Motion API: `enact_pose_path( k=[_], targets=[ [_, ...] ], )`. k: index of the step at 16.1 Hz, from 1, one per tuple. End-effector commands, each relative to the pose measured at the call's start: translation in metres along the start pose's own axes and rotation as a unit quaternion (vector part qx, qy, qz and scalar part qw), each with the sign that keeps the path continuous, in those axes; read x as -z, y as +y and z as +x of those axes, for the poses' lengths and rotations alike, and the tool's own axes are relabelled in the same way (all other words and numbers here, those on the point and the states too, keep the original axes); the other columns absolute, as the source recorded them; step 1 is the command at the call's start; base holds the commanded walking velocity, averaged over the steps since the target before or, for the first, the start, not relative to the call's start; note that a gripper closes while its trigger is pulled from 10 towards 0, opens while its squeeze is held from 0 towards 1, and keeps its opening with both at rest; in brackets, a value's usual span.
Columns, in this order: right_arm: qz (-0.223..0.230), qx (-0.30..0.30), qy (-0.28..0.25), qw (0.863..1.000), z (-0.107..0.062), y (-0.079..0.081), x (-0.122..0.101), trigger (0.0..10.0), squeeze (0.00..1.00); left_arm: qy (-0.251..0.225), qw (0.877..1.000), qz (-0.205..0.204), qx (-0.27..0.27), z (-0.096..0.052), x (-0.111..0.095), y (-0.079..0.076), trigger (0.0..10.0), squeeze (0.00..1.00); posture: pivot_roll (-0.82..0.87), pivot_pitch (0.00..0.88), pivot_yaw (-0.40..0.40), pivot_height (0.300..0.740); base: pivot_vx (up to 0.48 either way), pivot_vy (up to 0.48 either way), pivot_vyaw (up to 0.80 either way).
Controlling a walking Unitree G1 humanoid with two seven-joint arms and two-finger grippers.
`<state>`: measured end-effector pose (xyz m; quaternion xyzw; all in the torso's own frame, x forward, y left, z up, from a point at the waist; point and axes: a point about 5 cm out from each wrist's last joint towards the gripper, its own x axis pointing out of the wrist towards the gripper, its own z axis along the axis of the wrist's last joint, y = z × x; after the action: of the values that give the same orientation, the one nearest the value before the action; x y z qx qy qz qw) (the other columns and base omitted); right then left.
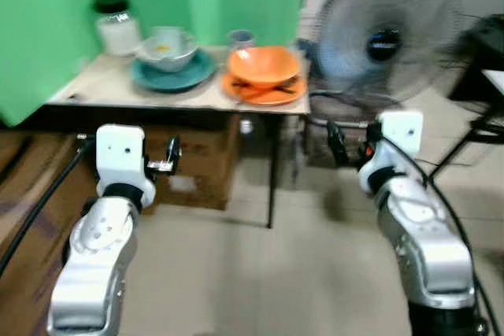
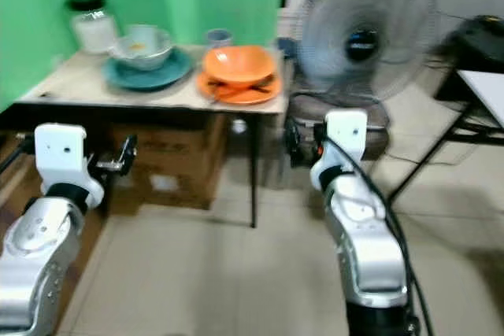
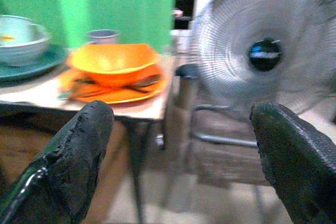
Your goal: Setting the table
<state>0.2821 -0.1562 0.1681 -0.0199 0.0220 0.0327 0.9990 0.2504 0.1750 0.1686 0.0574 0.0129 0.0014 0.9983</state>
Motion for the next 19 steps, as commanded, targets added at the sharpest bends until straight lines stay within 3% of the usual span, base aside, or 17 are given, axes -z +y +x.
enact_pose_path(
  k=[1, 3, 7, 10, 15, 18, 19],
  targets=[
    [-0.004, 0.002, 0.001, 1.000, 0.003, -0.008, -0.002, 10.0, 1.00, -0.014, 1.000, -0.006, 0.007, 0.002, -0.005, -0.008, 10.0, 0.00, 0.03, 0.000, -0.028, 0.740, 0.341, 0.000, 0.00],
    [-0.016, -0.013, 0.000, 1.000, 0.006, -0.007, -0.007, 10.0, 1.00, -0.016, 1.000, -0.011, 0.005, 0.001, -0.005, -0.008, 10.0, 0.00, 0.02, 0.000, -0.028, 0.740, 0.339, 0.000, 0.00],
    [-0.020, -0.045, -0.008, 0.999, 0.011, -0.029, -0.031, 10.0, 1.00, -0.020, 1.000, -0.012, 0.006, 0.005, -0.007, -0.005, 10.0, 0.00, -0.01, 0.000, -0.005, 0.740, 0.337, 0.000, 0.00],
    [-0.018, -0.058, -0.019, 0.998, 0.014, -0.034, -0.049, 10.0, 1.00, -0.021, 1.000, -0.010, 0.009, 0.007, -0.008, -0.005, 10.0, 0.00, -0.01, 0.000, -0.002, 0.740, 0.336, 0.000, 0.00],
    [-0.014, -0.049, 0.001, 0.999, 0.011, -0.039, -0.040, 10.0, 1.00, -0.021, 1.000, -0.001, 0.017, 0.004, -0.009, -0.006, 10.0, 0.00, 0.00, 0.000, -0.007, 0.740, 0.337, 0.000, 0.00],
    [-0.015, -0.063, 0.006, 0.998, 0.007, -0.029, -0.034, 10.0, 1.00, -0.016, 1.000, 0.006, 0.019, 0.000, -0.007, -0.006, 10.0, 0.00, 0.02, 0.000, -0.017, 0.740, 0.336, 0.000, 0.00],
    [-0.017, -0.083, 0.013, 0.996, 0.007, -0.012, -0.025, 10.0, 1.00, -0.023, 1.000, 0.004, 0.019, -0.001, -0.011, -0.007, 10.0, 0.00, 0.03, 0.000, -0.023, 0.740, 0.337, 0.000, 0.00]
  ],
)
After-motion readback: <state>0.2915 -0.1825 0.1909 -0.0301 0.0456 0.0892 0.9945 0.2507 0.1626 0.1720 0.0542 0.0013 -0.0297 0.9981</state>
